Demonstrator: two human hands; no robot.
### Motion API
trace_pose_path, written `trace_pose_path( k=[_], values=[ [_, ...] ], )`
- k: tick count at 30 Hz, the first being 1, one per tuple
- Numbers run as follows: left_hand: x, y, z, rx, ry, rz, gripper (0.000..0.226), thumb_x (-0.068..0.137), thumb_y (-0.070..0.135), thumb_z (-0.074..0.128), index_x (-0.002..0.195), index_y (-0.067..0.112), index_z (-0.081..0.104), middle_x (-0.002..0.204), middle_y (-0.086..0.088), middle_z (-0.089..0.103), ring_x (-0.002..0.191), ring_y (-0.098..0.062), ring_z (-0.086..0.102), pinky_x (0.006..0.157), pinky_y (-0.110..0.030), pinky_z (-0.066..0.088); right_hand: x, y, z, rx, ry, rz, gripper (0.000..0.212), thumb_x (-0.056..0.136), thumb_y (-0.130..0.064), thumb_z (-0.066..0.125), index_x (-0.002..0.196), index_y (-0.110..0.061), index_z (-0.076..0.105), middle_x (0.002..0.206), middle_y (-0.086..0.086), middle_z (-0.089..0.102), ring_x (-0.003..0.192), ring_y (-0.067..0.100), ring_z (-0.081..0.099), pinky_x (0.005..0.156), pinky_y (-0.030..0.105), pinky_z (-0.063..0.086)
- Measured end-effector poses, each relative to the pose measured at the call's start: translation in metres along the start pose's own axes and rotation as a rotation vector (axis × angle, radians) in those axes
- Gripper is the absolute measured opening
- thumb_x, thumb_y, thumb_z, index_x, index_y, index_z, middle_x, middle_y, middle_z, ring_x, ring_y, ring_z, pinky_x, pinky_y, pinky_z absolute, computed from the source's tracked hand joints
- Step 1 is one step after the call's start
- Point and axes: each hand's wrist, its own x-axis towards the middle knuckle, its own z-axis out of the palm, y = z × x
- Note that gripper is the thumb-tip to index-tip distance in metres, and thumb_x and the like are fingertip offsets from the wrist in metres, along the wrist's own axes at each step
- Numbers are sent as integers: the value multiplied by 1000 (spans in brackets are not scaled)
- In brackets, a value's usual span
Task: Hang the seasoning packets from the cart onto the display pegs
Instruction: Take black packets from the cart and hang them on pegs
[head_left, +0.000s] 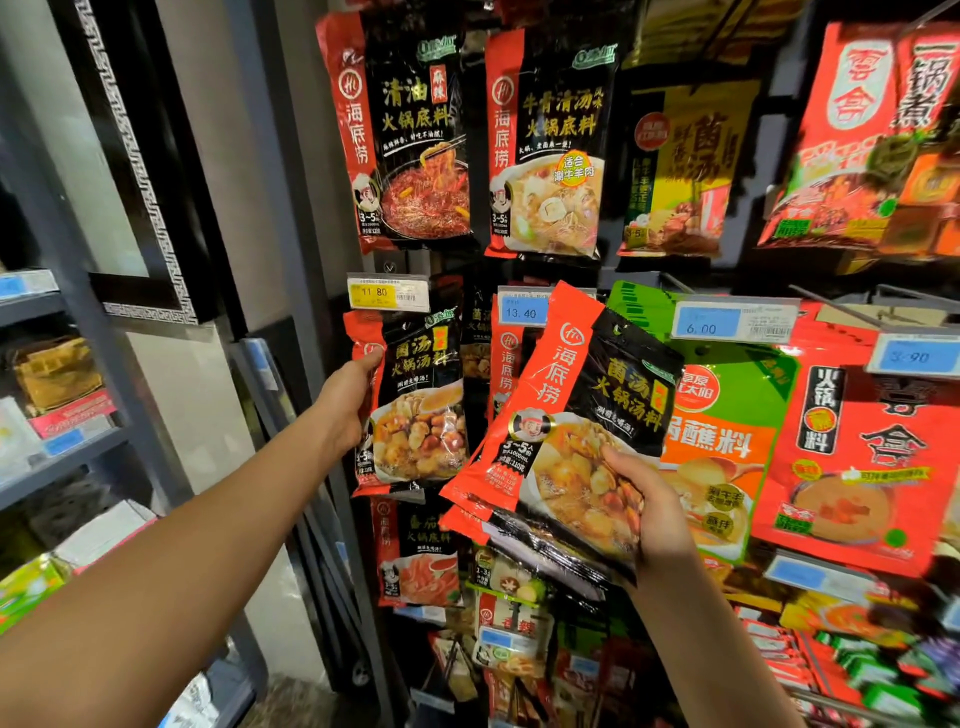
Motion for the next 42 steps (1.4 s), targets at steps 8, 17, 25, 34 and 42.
trace_pose_path(
  k=[8, 17, 25, 34, 42],
  values=[
    [4, 8, -5, -23, 11, 88, 66, 85, 72, 63, 122, 18, 69, 109, -11, 77, 99, -30, 75, 93, -48, 57, -4, -1, 4, 37, 64, 11, 116, 34, -49, 99, 138, -16, 62, 123, 15, 73, 112, 36, 71, 93, 45, 57],
    [4, 23, 7, -79, 218, 112, 87, 71, 69, 77, 133, 11, 57, 105, -8, 76, 83, -25, 77, 68, -36, 61, -7, 5, 5, 30, 89, -11, 119, 39, -49, 99, 145, -21, 55, 127, 13, 72, 113, 37, 71, 93, 48, 58],
    [15, 22, 4, -49, 284, 85, 81, 62, 60, 76, 126, 12, 64, 105, -9, 75, 86, -29, 75, 81, -45, 61, -7, 5, 4, -7, 93, -29, 118, 40, -44, 97, 146, -18, 54, 118, 12, 75, 105, 32, 74, 85, 44, 61],
    [11, 29, 18, 31, 292, 60, 41, 91, 36, 69, 118, 5, 66, 95, -9, 72, 78, -29, 70, 55, -35, 50, -9, 5, 1, -1, 49, -23, 109, 45, -39, 95, 144, -18, 55, 118, 12, 75, 103, 31, 75, 69, 35, 62],
    [8, 24, 27, 37, 318, 69, 34, 96, 29, 70, 119, 5, 63, 104, -13, 70, 71, -27, 68, 45, -29, 51, -3, 11, -4, 15, 69, -6, 116, 48, -37, 96, 152, -20, 47, 118, 13, 75, 103, 34, 75, 72, 39, 62]
  ],
)
